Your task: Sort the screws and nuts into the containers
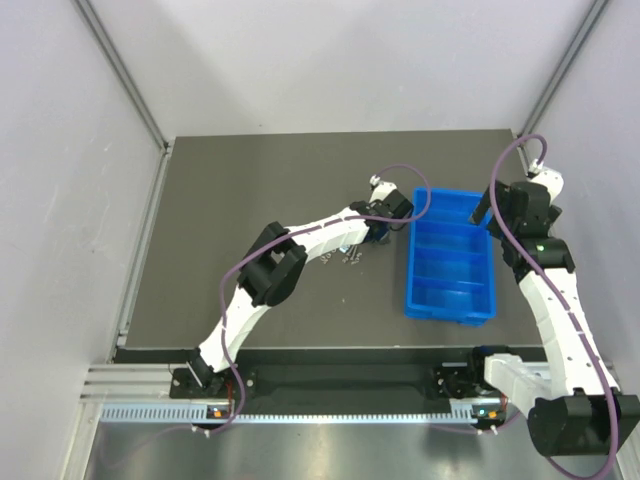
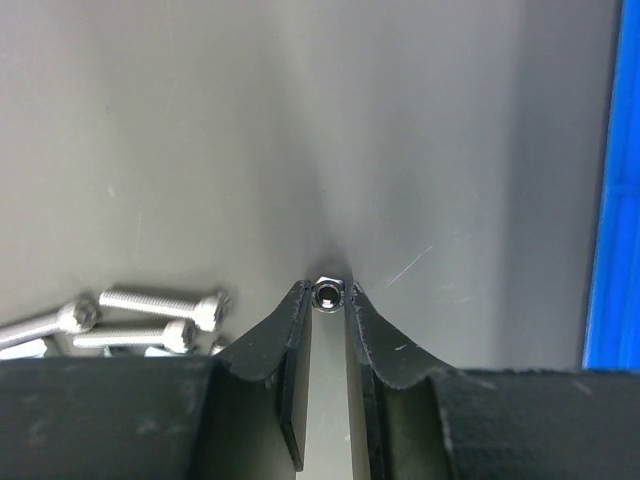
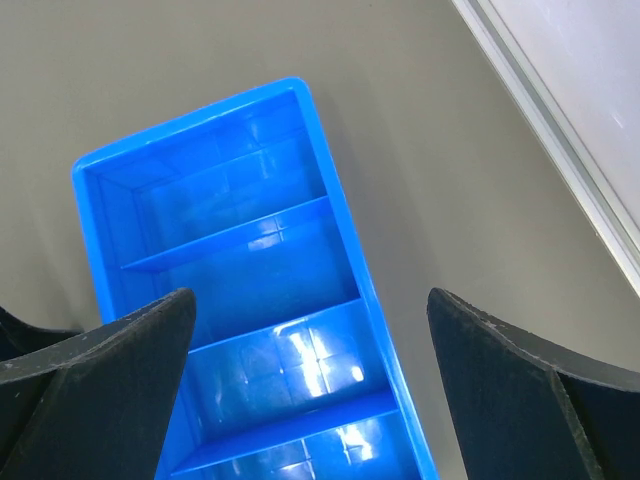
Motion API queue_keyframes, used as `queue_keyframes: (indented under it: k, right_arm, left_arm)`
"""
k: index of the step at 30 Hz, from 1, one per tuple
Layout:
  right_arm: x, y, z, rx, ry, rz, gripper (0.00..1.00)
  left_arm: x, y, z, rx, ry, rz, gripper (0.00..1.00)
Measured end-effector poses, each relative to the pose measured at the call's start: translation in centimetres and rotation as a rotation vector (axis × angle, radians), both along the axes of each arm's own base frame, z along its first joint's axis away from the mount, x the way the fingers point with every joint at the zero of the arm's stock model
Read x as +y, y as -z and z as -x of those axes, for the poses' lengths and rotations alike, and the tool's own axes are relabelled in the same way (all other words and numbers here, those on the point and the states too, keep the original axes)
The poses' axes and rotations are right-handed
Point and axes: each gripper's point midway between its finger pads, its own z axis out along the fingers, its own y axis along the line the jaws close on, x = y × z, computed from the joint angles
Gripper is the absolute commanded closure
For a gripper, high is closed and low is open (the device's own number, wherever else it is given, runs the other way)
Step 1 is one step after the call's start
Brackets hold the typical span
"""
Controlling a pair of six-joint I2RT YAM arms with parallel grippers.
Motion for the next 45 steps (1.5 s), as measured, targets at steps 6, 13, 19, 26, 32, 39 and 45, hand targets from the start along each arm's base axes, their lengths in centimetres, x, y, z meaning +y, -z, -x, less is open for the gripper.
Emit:
queue_keyframes:
  k: [6,13,19,26,32,39,45]
  right_arm:
    - [0.1,0.4,-0.1,0.002,-0.002,-0.003,0.0]
    - [-0.2,0.4,-0.1,0.002,0.019,-0.003,0.0]
    - [-1.5,1.2,1.2,0.051,0.094,0.032,0.0]
    - [-2.9,1.0,2.8,0.062,0.16,0.042,0.0]
    - [-3.0,0.2,3.2,0.034,0.16,0.047,0.0]
    - [-2.0,0.1,2.9,0.029,0.099,0.026,0.0]
    - [-0.1,0.9,2.0,0.034,-0.012,-0.024,0.0]
  left_arm:
    - [0.8,-0.7,1.3,0.026,0.041,-0.009,0.81]
    - [0.3,-5.6,2.6,0.004,0.092,0.074,0.82]
    - [-3.1,-11.9,5.4,-0.074,0.203,0.196,0.82]
    - [-9.0,-14.4,11.2,-0.1,0.385,0.279,0.81]
    - [-9.3,-14.3,11.2,-0.138,0.374,0.248,0.58]
    - [-1.9,-13.6,6.7,-0.156,0.175,0.178,0.47]
    - [8.1,-9.4,3.5,-0.063,-0.075,0.123,0.49]
